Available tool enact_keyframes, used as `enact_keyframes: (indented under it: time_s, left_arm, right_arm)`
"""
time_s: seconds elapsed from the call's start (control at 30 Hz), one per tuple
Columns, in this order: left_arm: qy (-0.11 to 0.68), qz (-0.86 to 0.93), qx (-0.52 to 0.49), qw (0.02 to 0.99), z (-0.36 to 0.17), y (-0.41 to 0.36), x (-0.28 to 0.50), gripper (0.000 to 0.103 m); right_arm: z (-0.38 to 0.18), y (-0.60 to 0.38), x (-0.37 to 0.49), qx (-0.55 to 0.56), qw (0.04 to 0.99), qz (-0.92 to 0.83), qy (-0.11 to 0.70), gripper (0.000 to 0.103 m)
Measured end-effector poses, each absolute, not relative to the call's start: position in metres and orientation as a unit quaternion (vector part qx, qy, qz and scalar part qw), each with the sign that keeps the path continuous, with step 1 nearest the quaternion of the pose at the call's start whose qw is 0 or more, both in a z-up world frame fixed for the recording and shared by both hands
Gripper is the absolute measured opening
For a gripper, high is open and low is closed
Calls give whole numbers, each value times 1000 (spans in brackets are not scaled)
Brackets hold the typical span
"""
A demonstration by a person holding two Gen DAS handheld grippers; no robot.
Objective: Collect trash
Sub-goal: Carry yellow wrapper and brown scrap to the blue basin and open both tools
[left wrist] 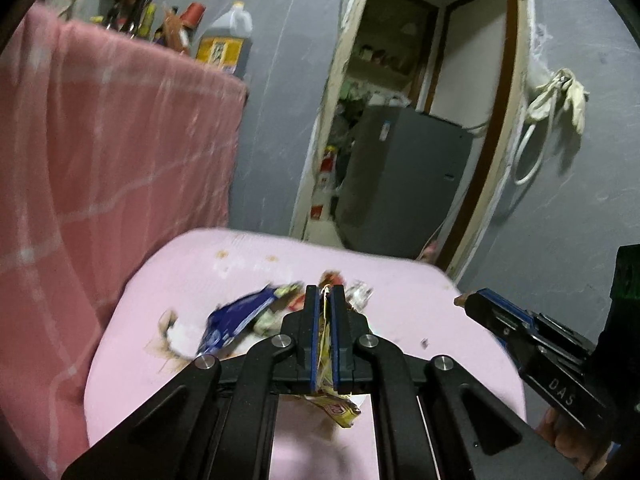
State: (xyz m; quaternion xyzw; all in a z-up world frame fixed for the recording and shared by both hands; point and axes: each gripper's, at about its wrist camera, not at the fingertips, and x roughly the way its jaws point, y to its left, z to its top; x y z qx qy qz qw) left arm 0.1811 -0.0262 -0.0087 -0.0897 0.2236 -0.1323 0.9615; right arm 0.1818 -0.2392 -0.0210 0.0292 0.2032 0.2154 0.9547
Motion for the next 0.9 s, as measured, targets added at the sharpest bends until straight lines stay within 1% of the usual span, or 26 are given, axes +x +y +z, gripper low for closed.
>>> enact_keyframes:
  time_s: [0.33,0.57,0.77,0.9]
  left_arm:
    - [151,-192,-78,967,36,-88,192,3]
    - [114,-252,-85,957,60,-145,208,3]
    - [117,-300,-77,943,58,-208,227,3]
    - [141,-321,-65,934,44,-245,242,3]
  right_arm:
    - [30,-297,162,30,980,155,123,14]
    - [50,-349,156,25,992,91,81,14]
    - [41,-405,161,42,995,31,90,14]
    - [17,-443,170,68,990,-3,127,14]
